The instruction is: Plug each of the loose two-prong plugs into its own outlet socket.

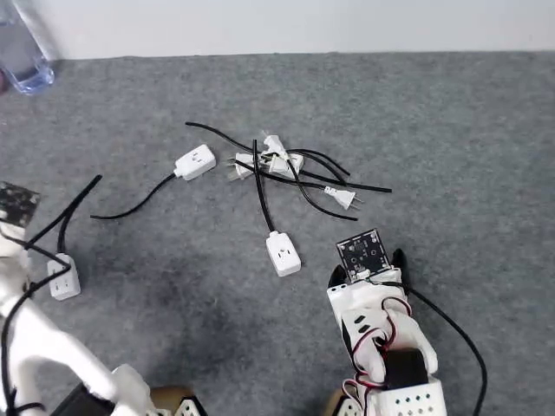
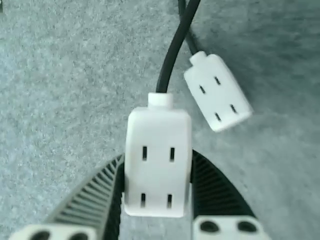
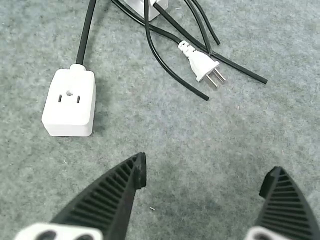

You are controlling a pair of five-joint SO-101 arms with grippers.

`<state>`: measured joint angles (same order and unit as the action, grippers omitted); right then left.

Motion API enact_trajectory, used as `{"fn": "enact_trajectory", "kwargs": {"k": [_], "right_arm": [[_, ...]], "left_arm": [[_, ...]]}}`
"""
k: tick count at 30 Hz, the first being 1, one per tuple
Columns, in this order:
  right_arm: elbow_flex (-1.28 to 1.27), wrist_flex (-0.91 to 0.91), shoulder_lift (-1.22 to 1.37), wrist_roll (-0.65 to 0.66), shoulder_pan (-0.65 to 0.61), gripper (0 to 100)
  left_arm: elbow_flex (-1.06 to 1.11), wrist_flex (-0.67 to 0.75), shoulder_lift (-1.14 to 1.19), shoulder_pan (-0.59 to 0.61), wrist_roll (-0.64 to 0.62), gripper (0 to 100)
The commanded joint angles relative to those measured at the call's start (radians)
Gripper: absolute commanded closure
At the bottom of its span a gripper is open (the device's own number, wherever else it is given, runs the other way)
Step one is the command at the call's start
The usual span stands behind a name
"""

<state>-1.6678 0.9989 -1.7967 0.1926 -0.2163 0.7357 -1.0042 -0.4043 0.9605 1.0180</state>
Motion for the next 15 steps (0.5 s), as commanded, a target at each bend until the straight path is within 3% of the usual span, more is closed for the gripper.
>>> {"fn": "enact_trajectory", "kwargs": {"k": [1,8,11,15], "right_arm": [[-0.015,-0.016,0.005,0.009,-0.002,64.8],[-0.015,-0.016,0.005,0.011,-0.002,64.8],[-0.015,-0.016,0.005,0.012,-0.002,64.8],[-0.015,-0.016,0.005,0.012,-0.002,64.8]], "left_arm": [[0.13,0.295,-0.032,0.008,0.005,99],[0.426,0.81,-0.032,0.006,0.005,99],[0.484,0.895,-0.032,0.006,0.005,99],[0.493,0.893,-0.032,0.006,0.005,99]]}}
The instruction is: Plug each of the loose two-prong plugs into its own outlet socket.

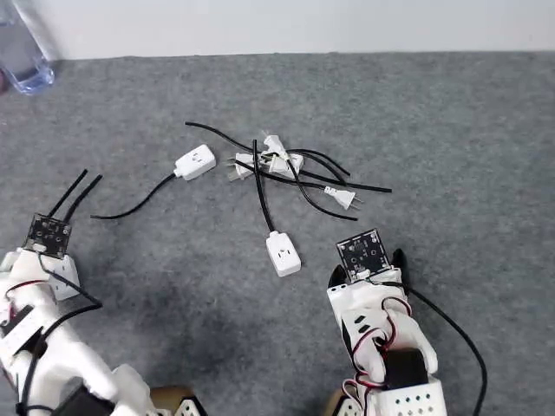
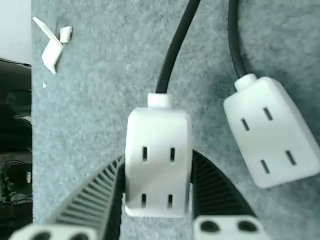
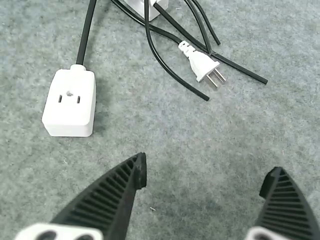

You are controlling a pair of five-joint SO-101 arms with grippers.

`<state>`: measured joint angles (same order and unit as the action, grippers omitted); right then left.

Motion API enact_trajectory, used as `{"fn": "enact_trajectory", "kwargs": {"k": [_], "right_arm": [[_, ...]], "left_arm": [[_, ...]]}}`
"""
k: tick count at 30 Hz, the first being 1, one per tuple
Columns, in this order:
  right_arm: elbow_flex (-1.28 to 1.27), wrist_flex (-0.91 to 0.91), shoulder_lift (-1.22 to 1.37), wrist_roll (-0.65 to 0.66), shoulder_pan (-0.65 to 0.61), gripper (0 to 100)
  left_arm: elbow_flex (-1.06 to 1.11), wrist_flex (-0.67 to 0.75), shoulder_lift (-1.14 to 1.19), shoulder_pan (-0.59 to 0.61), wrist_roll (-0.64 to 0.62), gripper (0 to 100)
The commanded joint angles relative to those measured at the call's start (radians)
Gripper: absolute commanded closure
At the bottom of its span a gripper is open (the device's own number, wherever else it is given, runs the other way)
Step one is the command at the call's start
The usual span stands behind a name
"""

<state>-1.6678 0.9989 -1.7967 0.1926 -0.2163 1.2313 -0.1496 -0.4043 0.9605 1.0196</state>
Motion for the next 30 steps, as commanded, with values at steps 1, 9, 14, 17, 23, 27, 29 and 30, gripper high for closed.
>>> {"fn": "enact_trajectory", "kwargs": {"k": [1,9,14,17,23,27,29,30], "right_arm": [[-0.015,-0.016,0.005,0.012,-0.002,64.8],[-0.015,-0.016,0.005,0.012,-0.002,64.8],[-0.015,-0.016,0.005,0.012,-0.002,64.8],[-0.015,-0.016,0.005,0.012,-0.002,64.8],[-0.015,-0.016,0.005,0.012,-0.002,64.8],[-0.015,-0.016,0.005,0.014,-0.002,64.8],[-0.015,-0.016,0.005,0.014,-0.004,64.8],[-0.015,-0.016,0.005,0.014,-0.004,64.8]], "left_arm": [[-0.002,0.038,-0.034,0.006,0.003,99],[0.001,0.038,-0.034,0.011,0.003,91],[0.03,0.044,-0.04,0.035,0.003,75],[0.03,0.044,-0.041,0.035,0.003,65],[0.025,0.077,-0.041,0.044,0.003,59],[0.025,0.292,-0.043,0.012,0.002,59],[0.03,0.385,-0.043,-0.029,-0.04,59],[0.028,0.405,-0.044,-0.057,-0.074,59]]}}
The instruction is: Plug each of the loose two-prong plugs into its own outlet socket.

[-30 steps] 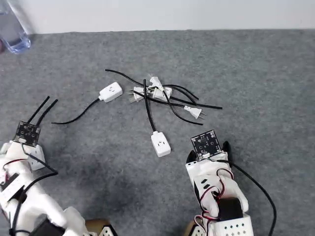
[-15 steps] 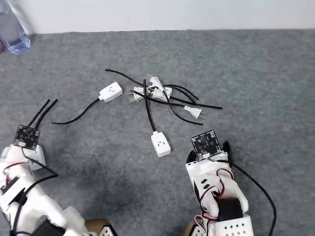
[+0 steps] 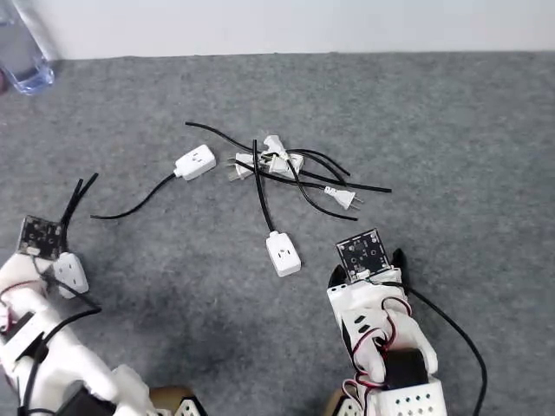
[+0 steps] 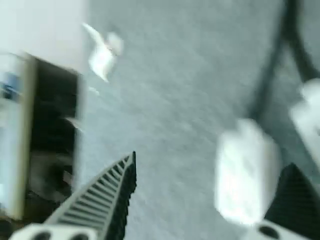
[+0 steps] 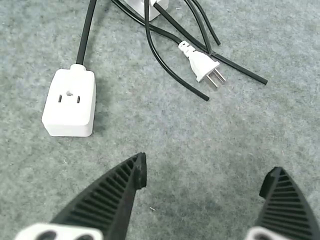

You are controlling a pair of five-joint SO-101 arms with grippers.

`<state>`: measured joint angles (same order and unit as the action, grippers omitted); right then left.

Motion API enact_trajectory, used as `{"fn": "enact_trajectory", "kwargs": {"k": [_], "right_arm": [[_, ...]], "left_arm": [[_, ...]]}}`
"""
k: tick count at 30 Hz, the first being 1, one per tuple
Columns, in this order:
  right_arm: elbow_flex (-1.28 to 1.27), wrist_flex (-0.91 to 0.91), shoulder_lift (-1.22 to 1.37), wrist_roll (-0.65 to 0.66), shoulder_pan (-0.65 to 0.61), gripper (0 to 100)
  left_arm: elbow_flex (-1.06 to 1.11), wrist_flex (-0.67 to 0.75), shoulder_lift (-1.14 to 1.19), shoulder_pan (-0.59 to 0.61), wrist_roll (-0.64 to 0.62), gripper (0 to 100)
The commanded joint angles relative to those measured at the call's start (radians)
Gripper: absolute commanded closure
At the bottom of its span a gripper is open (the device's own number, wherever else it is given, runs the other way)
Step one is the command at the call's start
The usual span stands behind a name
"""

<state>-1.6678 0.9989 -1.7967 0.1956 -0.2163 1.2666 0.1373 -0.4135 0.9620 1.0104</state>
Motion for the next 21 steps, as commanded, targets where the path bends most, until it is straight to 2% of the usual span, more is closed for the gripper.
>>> {"fn": "enact_trajectory", "kwargs": {"k": [1,4,6,11,13,16,21], "right_arm": [[-0.015,-0.016,0.005,0.011,-0.004,64.8],[-0.015,-0.016,0.005,0.011,-0.004,64.8],[-0.015,-0.016,0.005,0.011,-0.004,64.8],[-0.015,-0.016,0.005,0.011,-0.004,64.8],[-0.015,-0.016,0.005,0.011,-0.004,64.8],[-0.015,-0.015,0.005,0.011,-0.004,64.8],[-0.015,-0.015,0.005,0.011,-0.001,64.8]], "left_arm": [[-0.012,0.12,-0.043,-0.084,-0.098,59],[-0.025,0.075,-0.126,-0.16,-0.218,59],[-0.076,-0.049,-0.216,-0.204,-0.333,59],[-0.403,-0.713,-0.35,-0.371,-0.654,59],[-0.55,-0.898,-0.334,-0.453,-0.735,59],[-0.699,-1.008,-0.235,-0.562,-0.809,59],[-0.883,-1.039,0.046,-0.631,-0.899,59]]}}
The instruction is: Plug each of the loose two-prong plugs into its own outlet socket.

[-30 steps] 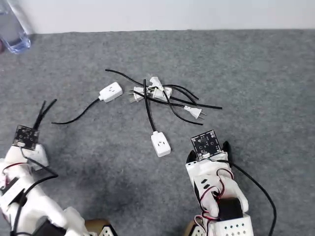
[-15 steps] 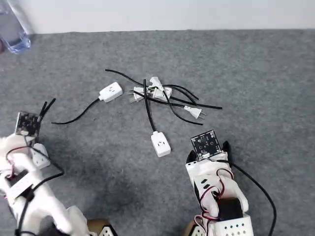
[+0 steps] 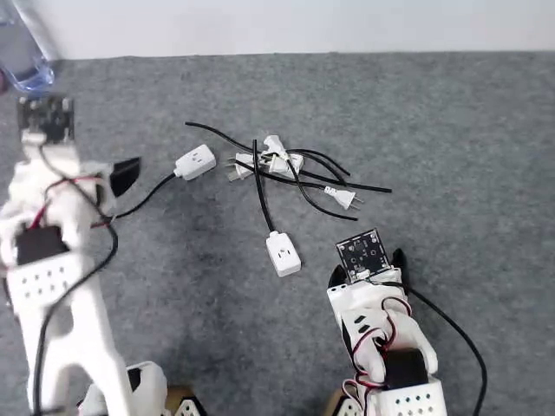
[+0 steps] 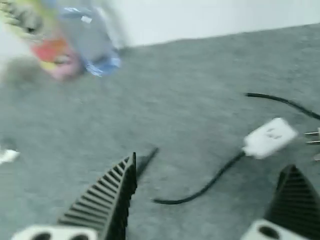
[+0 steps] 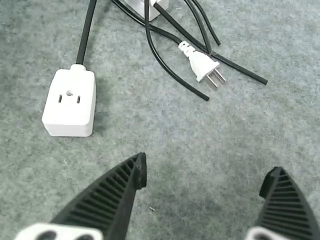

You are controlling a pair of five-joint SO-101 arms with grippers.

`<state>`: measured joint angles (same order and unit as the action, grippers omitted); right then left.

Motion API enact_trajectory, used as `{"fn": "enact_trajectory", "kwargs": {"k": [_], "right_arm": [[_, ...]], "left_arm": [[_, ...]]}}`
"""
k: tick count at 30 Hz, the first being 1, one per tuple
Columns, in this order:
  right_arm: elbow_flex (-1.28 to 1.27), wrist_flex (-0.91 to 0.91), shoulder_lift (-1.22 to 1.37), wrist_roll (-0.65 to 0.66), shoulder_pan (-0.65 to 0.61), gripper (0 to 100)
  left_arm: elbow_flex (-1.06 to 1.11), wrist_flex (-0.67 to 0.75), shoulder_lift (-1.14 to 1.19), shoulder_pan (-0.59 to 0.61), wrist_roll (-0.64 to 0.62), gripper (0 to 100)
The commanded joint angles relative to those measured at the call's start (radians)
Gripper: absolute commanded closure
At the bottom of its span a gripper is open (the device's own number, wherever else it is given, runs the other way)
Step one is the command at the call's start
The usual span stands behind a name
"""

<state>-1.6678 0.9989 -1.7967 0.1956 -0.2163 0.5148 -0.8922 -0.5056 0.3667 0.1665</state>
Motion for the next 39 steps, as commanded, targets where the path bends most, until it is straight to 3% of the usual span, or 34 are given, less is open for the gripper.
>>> {"fn": "enact_trajectory", "kwargs": {"k": [1,15,20,23,31,36,39], "right_arm": [[-0.015,-0.015,0.005,0.011,-0.001,64.8],[-0.015,-0.015,0.005,0.011,0.001,64.8],[-0.015,-0.016,0.005,0.011,-0.002,64.8],[-0.015,-0.019,0.005,0.011,-0.002,64.8],[-0.015,-0.021,0.005,0.011,-0.002,64.8],[-0.015,-0.022,0.005,0.012,-0.002,64.8],[-0.015,-0.022,0.005,0.012,-0.002,64.8]], "left_arm": [[-0.17,-0.011,0.201,-0.04,-0.071,59],[-1.044,-0.351,1.0,-0.204,-0.072,59],[-1.38,-0.637,1.26,-0.261,0.196,59],[-1.57,-0.736,1.395,-0.258,0.37,59],[-2.009,-0.767,1.699,-0.221,0.588,59],[-2.166,-0.763,1.838,-0.226,0.612,59],[-2.19,-0.687,1.889,-0.227,0.612,59]]}}
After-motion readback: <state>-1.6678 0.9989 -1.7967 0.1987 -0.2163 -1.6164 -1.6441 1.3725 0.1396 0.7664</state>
